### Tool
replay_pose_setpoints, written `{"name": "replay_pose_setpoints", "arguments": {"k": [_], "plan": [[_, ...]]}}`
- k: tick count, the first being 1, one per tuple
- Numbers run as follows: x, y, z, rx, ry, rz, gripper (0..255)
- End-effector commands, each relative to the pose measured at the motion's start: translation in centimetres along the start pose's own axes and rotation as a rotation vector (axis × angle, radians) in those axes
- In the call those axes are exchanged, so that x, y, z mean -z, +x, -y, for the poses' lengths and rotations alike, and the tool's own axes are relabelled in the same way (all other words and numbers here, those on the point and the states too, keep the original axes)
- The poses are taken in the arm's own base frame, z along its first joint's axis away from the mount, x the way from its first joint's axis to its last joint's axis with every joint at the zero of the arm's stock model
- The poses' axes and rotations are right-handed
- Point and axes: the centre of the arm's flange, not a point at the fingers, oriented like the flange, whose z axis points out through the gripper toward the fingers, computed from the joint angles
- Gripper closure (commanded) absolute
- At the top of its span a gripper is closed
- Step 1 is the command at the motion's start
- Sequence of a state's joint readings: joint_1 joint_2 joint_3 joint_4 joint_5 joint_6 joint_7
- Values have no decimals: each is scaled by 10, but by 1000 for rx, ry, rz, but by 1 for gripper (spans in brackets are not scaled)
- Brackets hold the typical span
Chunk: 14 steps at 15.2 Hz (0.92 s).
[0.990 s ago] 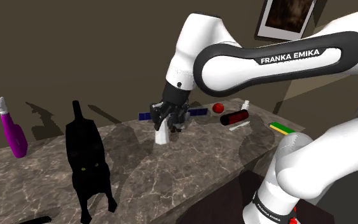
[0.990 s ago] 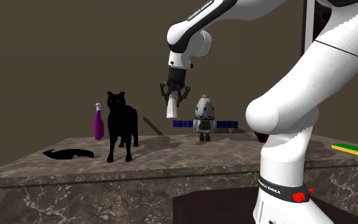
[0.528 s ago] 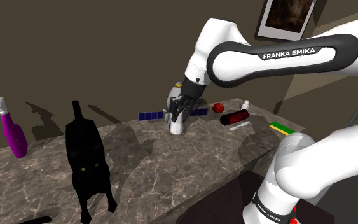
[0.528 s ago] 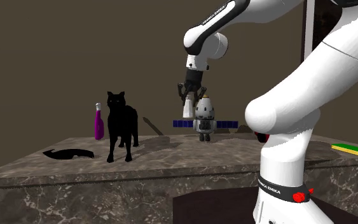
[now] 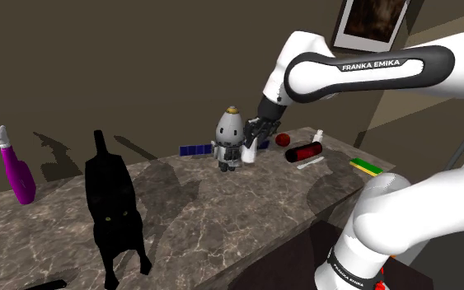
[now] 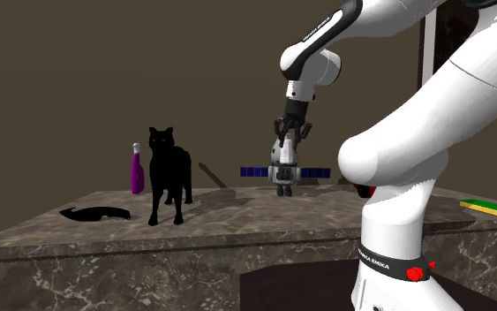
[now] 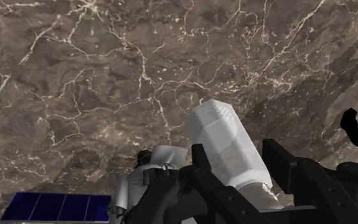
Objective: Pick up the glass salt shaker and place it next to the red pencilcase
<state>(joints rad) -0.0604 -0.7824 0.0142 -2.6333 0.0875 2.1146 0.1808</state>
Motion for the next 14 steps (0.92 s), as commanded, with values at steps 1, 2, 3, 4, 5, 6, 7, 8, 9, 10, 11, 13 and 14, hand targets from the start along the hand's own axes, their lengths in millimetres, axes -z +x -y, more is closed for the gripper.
{"name": "replay_pose_setpoints", "arguments": {"k": [1, 2, 3, 4, 5, 6, 7, 8, 9, 10, 11, 13, 14], "plan": [[1, 7, -26, 2, 0, 0, 255], [1, 9, -39, 2, 0, 0, 255], [1, 12, -52, 2, 0, 0, 255], [2, 15, -65, 2, 0, 0, 255], [2, 18, -78, 2, 0, 0, 255], [3, 21, -91, 2, 0, 0, 255], [3, 24, -104, 2, 0, 0, 255], [3, 27, -116, 2, 0, 0, 255], [4, 30, -129, 2, 0, 0, 255], [4, 33, -142, 2, 0, 0, 255], [5, 36, -155, 2, 0, 0, 255], [6, 41, -181, 2, 0, 0, 255], [6, 44, -194, 2, 0, 0, 255]]}}
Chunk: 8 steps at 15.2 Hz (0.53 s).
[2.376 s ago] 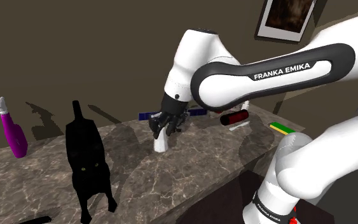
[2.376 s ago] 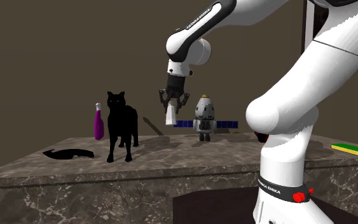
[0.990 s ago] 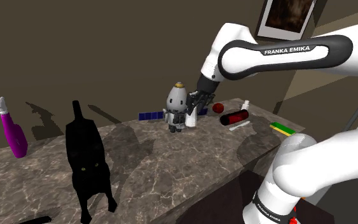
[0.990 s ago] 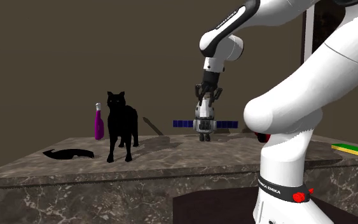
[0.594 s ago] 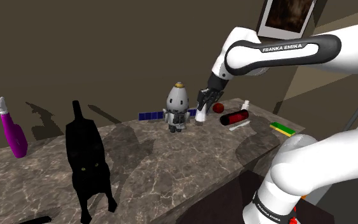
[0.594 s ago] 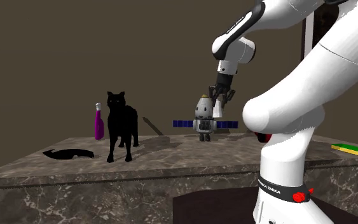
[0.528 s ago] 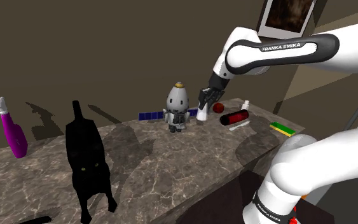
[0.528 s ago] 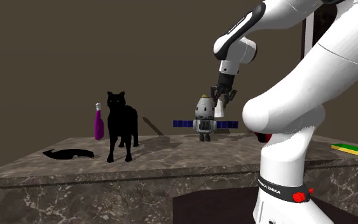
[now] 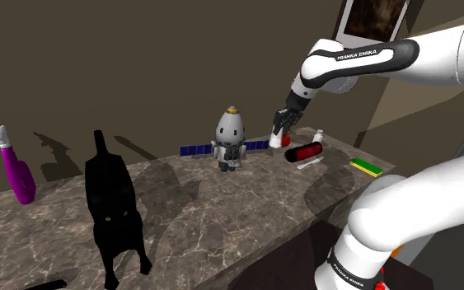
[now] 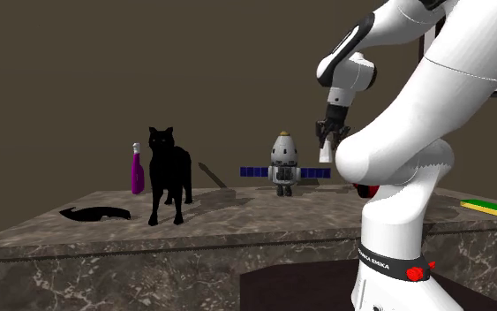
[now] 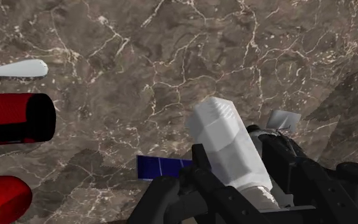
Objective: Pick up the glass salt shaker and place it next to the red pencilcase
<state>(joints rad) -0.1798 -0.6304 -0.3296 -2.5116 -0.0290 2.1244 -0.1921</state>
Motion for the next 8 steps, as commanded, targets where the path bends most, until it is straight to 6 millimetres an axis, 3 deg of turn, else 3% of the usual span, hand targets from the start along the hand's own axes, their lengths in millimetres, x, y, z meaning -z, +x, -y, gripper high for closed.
{"name": "replay_pose_setpoints", "arguments": {"k": [1, 8], "plan": [[1, 4, -24, 2, -1, 0, 255], [4, 25, -114, 2, -1, 0, 255]]}}
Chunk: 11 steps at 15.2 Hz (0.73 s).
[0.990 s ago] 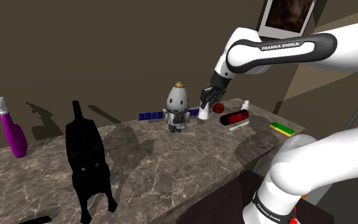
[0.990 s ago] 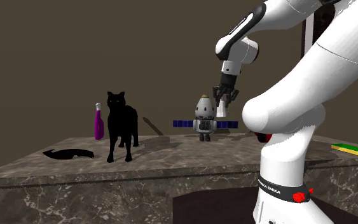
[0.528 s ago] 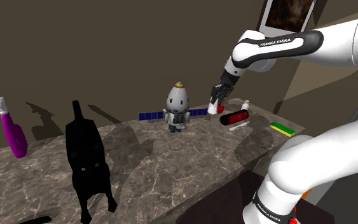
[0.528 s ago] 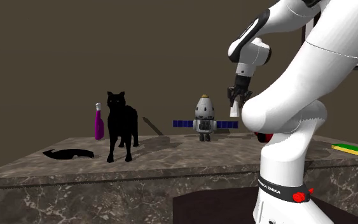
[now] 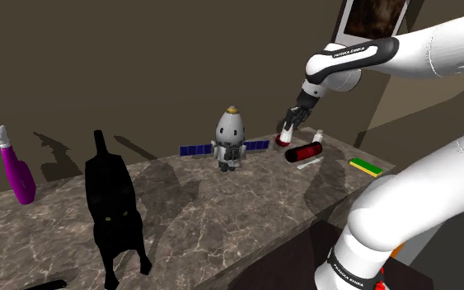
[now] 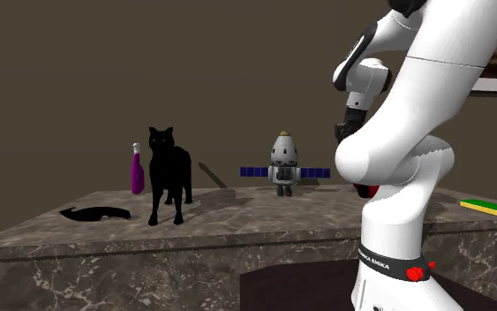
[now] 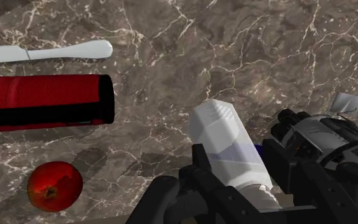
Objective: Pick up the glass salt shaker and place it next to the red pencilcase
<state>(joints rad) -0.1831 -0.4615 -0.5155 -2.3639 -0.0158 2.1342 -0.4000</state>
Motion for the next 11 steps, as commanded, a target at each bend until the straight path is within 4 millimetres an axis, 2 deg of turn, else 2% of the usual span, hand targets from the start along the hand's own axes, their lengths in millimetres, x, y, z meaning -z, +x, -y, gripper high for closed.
{"name": "replay_pose_setpoints", "arguments": {"k": [1, 11], "plan": [[5, 7, -29, 2, -1, 0, 255], [10, 36, -158, 2, -1, 0, 255]]}}
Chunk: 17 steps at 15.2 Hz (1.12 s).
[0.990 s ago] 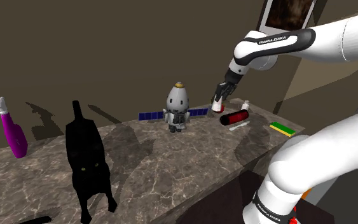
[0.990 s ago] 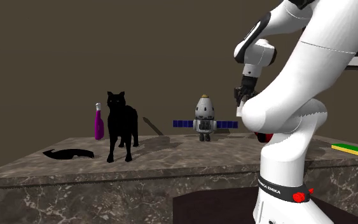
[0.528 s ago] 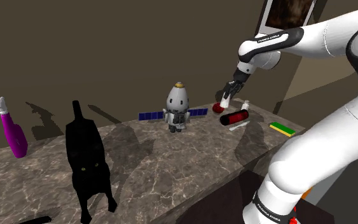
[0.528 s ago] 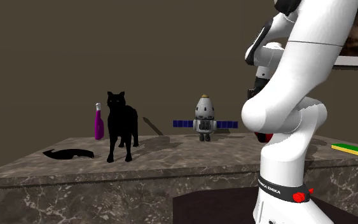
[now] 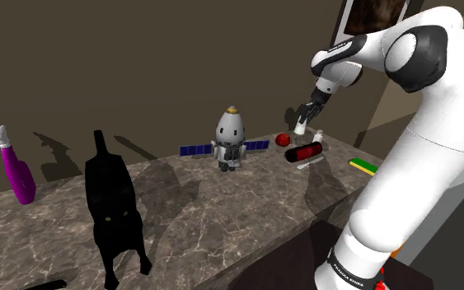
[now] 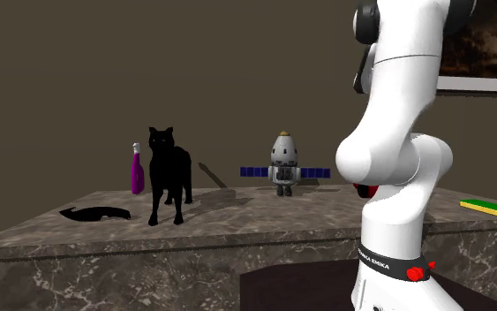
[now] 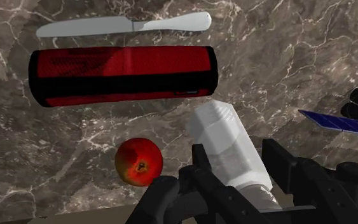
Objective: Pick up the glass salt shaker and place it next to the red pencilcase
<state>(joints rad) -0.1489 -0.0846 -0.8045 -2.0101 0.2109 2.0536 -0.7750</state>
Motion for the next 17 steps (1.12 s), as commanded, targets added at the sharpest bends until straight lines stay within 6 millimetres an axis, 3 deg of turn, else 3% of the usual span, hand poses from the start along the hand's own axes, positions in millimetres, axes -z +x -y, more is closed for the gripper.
{"name": "replay_pose_setpoints", "arguments": {"k": [1, 17], "plan": [[3, 8, -25, 5, 0, -2, 255], [9, 55, -231, 5, 0, -2, 255]]}}
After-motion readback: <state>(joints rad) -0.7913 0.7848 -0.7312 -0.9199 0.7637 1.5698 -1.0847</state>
